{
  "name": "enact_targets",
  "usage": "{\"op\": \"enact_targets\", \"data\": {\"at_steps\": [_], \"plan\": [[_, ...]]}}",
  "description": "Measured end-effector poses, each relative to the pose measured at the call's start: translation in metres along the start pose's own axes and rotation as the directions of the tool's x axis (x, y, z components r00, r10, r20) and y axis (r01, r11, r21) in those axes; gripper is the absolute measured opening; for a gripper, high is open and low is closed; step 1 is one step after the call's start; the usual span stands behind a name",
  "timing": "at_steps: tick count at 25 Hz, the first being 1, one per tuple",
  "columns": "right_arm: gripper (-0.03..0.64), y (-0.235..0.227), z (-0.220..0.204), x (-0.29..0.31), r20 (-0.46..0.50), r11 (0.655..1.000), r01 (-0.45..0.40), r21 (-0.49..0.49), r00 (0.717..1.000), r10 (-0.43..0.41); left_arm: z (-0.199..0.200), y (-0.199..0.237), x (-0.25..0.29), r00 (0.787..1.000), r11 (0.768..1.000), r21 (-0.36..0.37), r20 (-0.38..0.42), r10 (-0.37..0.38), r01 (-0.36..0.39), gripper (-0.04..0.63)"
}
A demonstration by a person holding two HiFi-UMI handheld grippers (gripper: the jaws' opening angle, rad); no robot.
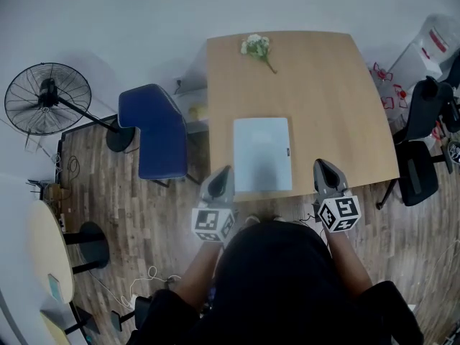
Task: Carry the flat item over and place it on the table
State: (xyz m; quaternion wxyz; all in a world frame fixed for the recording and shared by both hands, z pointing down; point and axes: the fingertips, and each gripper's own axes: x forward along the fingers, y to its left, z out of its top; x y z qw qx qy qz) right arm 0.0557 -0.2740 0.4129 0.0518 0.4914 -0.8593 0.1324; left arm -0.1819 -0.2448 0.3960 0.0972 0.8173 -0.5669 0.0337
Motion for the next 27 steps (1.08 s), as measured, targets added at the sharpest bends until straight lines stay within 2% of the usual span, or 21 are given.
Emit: {"op": "enact_targets", "data": {"at_steps": [5, 12, 27], "plan": [[0.002, 0.001, 0.001, 0.002, -0.007, 0.999, 0.017, -0.039, 1.0, -0.017, 0.0, 0.014, -0.004, 0.999, 0.999, -0.008, -0.002, 0.037, -0.037, 0.0], [0.002, -0.002, -0.008, 0.019, -0.083, 0.998, 0.044, -0.051, 0.995, -0.048, 0.001, 0.031, -0.002, 0.998, 0.998, -0.018, -0.011, 0.064, -0.064, 0.0], [0.002, 0.012, -0.007, 0.044, -0.07, 0.998, 0.023, -0.064, 0.997, -0.028, 0.0, 0.053, 0.008, 0.998, 0.997, -0.053, -0.013, 0.063, -0.064, 0.0]]}}
